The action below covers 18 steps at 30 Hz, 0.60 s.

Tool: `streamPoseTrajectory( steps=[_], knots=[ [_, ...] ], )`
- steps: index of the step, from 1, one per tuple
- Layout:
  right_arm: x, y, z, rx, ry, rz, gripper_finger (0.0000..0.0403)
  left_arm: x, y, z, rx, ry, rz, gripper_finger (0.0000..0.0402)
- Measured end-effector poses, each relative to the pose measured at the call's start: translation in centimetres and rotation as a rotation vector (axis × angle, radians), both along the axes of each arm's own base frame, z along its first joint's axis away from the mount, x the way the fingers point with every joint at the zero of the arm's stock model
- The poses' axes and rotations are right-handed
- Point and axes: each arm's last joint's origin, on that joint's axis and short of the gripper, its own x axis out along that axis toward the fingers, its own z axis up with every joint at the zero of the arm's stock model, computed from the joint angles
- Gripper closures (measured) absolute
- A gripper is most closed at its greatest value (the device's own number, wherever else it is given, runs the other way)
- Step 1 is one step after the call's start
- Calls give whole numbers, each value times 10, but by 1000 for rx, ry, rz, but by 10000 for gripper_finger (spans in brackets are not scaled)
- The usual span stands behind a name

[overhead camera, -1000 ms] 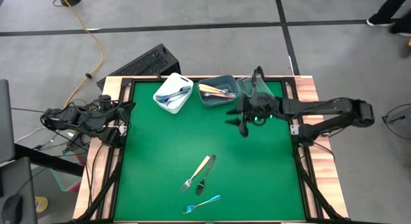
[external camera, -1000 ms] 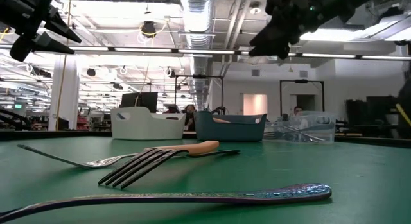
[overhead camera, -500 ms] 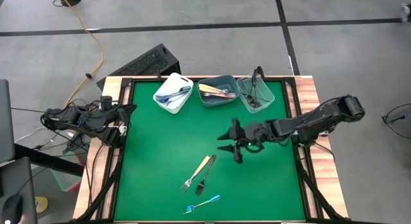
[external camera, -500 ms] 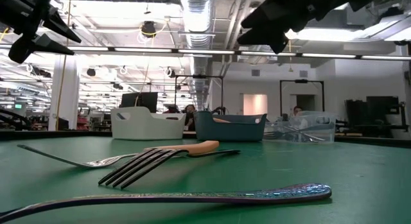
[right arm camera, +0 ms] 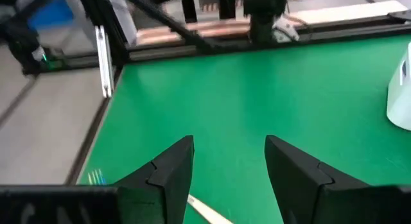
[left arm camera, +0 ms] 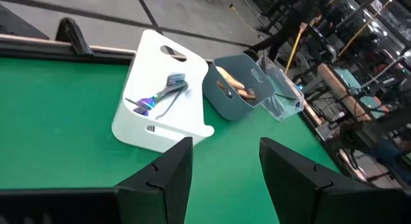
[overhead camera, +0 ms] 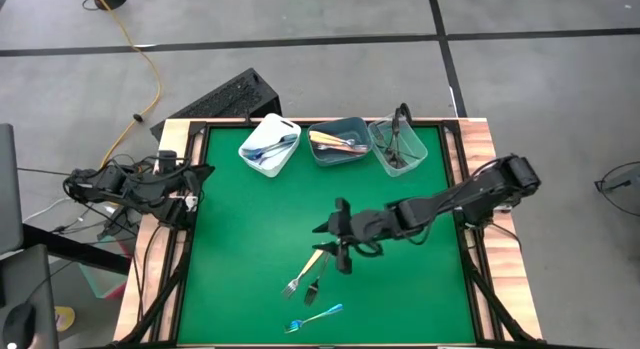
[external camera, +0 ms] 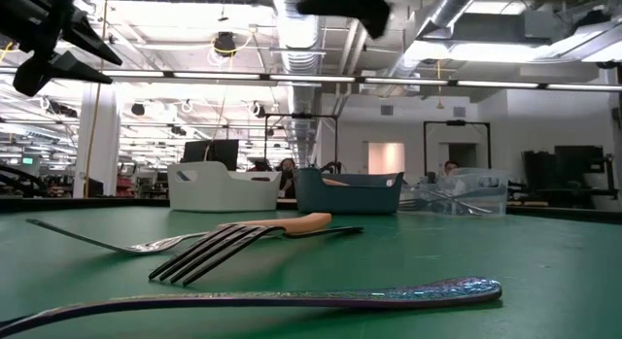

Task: Sort silverware by color (type)
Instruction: Put the blue fork into the white bin

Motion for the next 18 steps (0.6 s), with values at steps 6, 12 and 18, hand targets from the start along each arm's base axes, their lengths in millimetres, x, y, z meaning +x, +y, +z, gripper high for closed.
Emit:
streamPoseTrajectory(
  steps=[6,12,18],
  knots=[
    [26,32,17,-42,87,61,198,1,-2,-1,-3,34,-72,237],
    [44,70,19,-57,170,119,198,1,-3,-1,17,72,-132,237],
    [62,99,-1,-8,205,123,198,1,-3,-1,26,81,-143,237]
  ],
)
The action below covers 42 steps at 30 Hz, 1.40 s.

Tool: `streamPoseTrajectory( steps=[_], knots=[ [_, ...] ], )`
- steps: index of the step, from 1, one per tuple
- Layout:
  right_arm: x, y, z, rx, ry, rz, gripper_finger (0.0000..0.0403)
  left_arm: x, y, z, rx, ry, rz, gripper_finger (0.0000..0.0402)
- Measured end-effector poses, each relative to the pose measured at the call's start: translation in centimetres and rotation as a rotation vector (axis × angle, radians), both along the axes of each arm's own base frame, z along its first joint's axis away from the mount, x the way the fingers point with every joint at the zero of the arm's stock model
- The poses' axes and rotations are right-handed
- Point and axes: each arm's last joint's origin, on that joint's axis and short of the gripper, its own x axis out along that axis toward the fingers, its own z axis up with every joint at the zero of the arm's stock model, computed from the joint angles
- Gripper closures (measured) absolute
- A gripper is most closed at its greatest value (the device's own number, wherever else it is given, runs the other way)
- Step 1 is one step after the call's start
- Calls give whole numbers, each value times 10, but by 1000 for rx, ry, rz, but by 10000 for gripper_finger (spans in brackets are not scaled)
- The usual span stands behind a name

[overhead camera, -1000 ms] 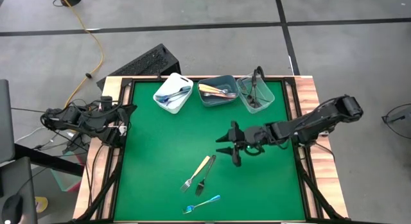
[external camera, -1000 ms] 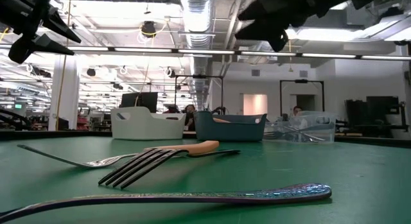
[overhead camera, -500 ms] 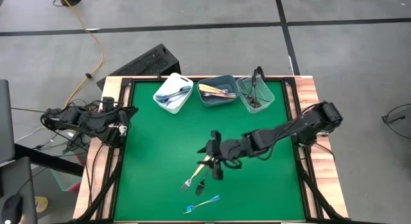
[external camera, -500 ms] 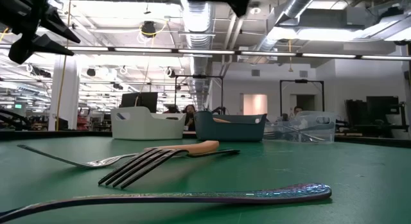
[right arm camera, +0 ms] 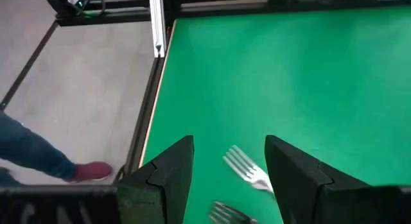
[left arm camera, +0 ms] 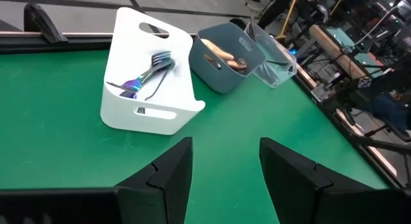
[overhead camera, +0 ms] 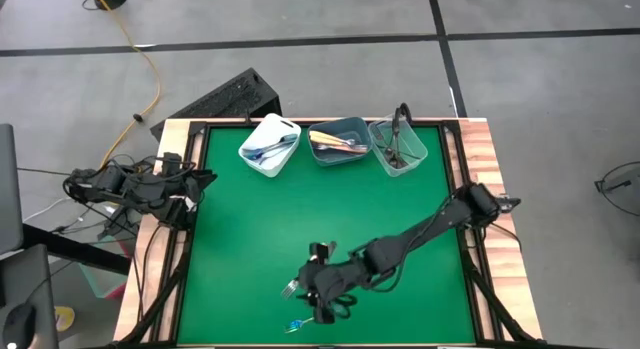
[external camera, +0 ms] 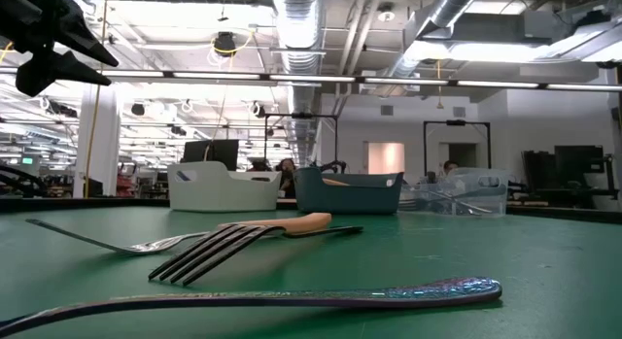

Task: Sort silverware by color (type)
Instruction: Put the blue fork into the white bin

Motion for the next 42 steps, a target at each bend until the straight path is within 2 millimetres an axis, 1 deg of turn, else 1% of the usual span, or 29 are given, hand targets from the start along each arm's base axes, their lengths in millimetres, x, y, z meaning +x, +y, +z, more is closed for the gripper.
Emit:
streamPoseTrajectory(
  steps=[5,14,18,24,28,30,32,35,39,42],
  knots=[
    [15,17,-26,13,43,-7,198,0,0,0,12,8,-7,237],
    [36,39,-54,-25,68,36,198,0,0,0,13,9,-7,237],
    [37,44,-56,-29,75,43,198,0,0,0,15,12,-12,237],
    [31,54,-58,-72,81,93,198,0,0,0,15,12,-12,237],
    [26,63,-68,-102,107,124,198,0,0,0,16,12,-12,237],
    [24,67,-69,-114,105,139,198,0,0,0,16,12,-12,237],
    [26,71,-75,-121,104,144,198,0,0,0,16,12,-12,237],
    [21,71,-89,-166,173,148,198,0,0,0,16,12,-11,237],
    [23,71,-99,-169,192,140,198,0,0,0,16,11,-11,237],
    [23,72,-114,-180,239,154,198,0,0,0,14,11,-14,237]
  ],
)
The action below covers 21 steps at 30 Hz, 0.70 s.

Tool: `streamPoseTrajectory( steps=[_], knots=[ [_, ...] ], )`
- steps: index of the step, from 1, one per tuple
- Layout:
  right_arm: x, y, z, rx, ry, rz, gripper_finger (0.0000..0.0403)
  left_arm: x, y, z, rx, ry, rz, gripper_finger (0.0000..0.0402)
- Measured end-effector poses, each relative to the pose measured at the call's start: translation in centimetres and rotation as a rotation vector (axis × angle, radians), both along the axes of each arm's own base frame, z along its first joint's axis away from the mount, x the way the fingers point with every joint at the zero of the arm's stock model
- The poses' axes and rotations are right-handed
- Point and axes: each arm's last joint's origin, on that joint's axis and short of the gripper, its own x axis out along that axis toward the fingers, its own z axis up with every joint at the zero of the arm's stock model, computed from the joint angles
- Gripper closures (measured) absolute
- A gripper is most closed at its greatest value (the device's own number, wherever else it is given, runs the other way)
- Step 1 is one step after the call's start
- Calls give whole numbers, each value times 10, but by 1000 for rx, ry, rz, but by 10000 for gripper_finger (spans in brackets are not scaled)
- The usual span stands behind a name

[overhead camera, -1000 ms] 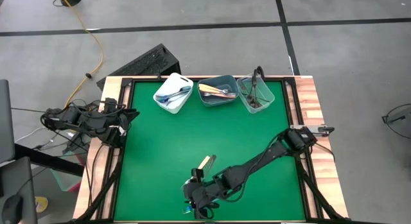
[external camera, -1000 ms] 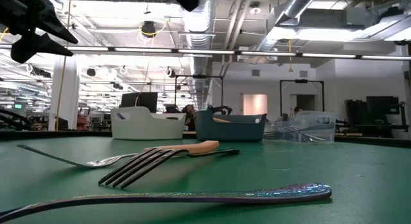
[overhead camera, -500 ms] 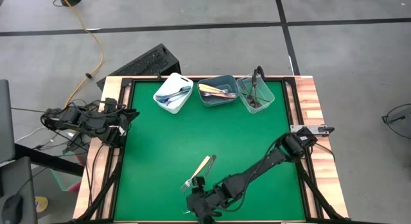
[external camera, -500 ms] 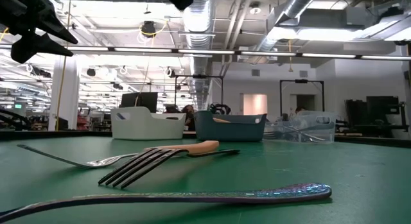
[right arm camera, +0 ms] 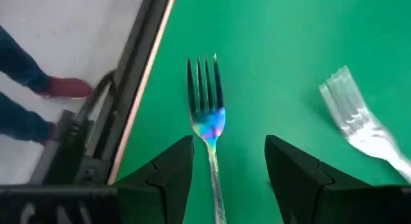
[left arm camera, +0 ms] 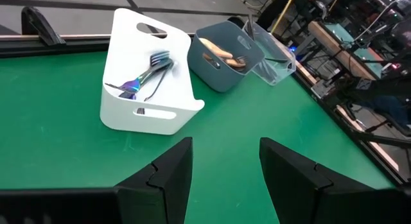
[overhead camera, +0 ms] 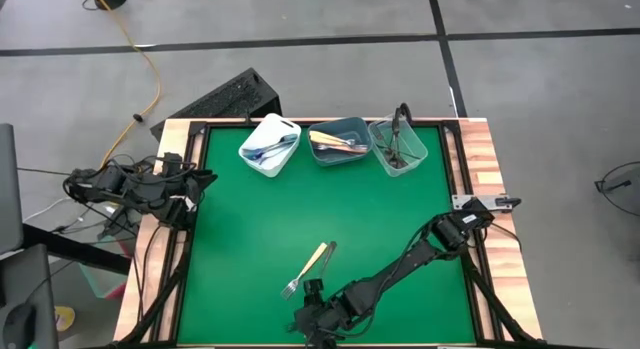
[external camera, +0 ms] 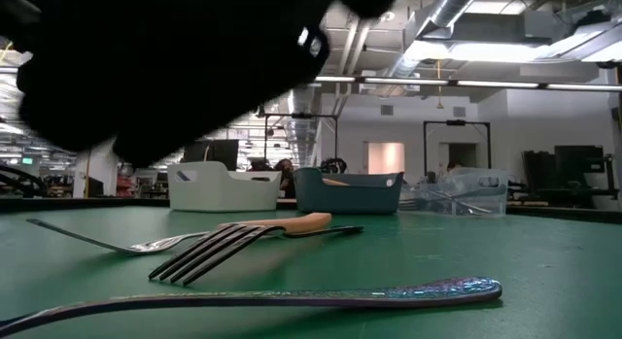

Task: Sort silverware by color (type)
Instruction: Put the blue fork into the white bin

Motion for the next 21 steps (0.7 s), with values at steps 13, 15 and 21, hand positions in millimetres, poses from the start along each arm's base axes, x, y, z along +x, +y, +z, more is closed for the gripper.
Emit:
streamPoseTrajectory(
  steps=[13,15,21],
  knots=[
    [-5,0,-13,-2,65,-9,198,0,0,0,-1,1,-1,237],
    [-5,1,-14,3,61,-10,198,0,0,0,-1,1,-3,237],
    [-8,-1,-22,5,90,-29,198,0,0,0,0,5,-2,237]
  ],
)
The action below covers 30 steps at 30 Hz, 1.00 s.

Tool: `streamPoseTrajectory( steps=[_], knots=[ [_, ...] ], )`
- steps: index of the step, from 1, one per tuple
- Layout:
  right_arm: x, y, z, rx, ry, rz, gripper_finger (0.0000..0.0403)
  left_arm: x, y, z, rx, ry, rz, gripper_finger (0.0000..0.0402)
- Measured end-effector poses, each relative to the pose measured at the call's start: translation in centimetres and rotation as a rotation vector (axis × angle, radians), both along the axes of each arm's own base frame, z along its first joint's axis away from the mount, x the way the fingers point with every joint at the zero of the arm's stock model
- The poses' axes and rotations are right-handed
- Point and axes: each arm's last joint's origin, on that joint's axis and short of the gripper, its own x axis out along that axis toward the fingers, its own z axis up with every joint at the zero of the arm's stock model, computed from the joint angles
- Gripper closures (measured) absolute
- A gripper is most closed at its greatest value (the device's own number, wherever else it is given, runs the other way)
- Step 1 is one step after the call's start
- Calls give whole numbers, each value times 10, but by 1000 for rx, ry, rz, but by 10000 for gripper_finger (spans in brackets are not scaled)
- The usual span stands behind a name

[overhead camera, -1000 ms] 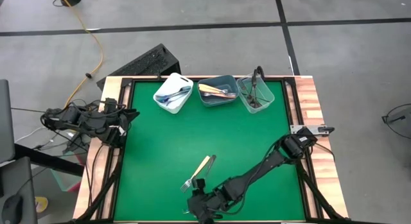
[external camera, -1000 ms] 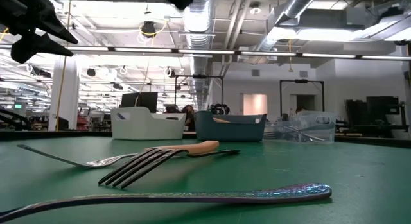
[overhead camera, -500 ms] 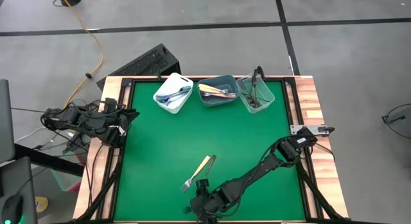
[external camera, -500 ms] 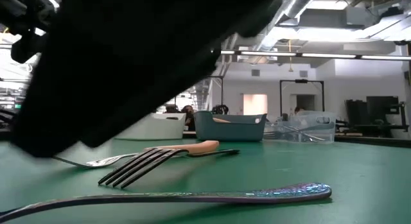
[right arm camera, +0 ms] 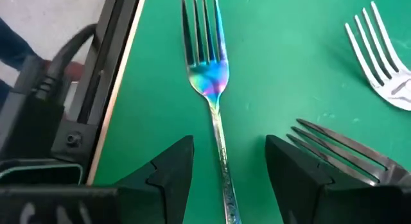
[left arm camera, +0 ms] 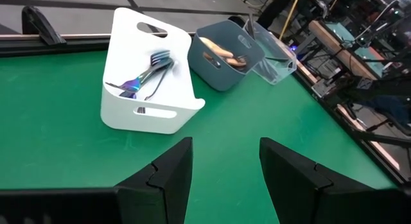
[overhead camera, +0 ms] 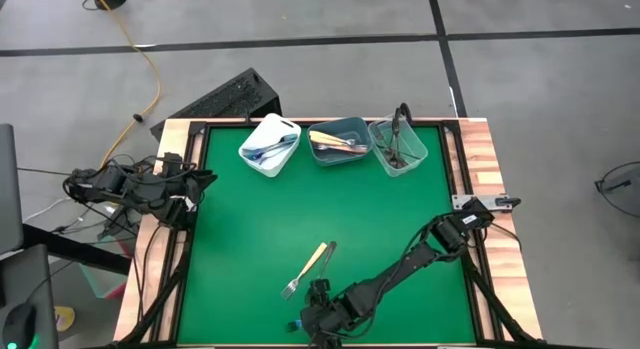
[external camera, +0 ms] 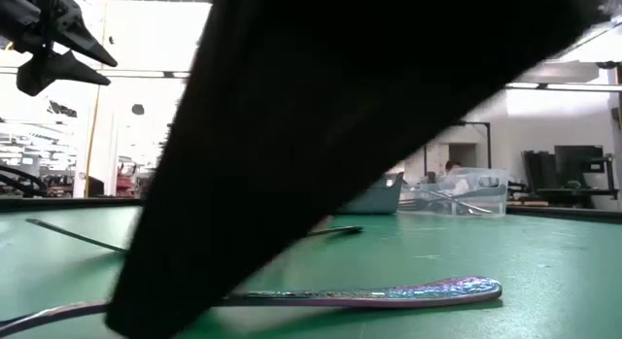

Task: Sort silverware by color (type)
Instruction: Put the blue fork into the white bin

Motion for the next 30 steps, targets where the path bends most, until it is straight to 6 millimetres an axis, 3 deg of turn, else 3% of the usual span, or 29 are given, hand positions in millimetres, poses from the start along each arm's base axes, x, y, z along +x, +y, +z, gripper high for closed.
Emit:
streamPoseTrajectory(
  steps=[18,22,30],
  knots=[
    [1,1,-11,19,36,18,229,-1,0,-1,9,15,7,237],
    [1,-5,-13,-1,71,-5,261,-1,1,-2,12,27,7,237],
    [2,-10,-15,33,111,-22,364,-2,1,-2,12,33,5,237]
  ],
)
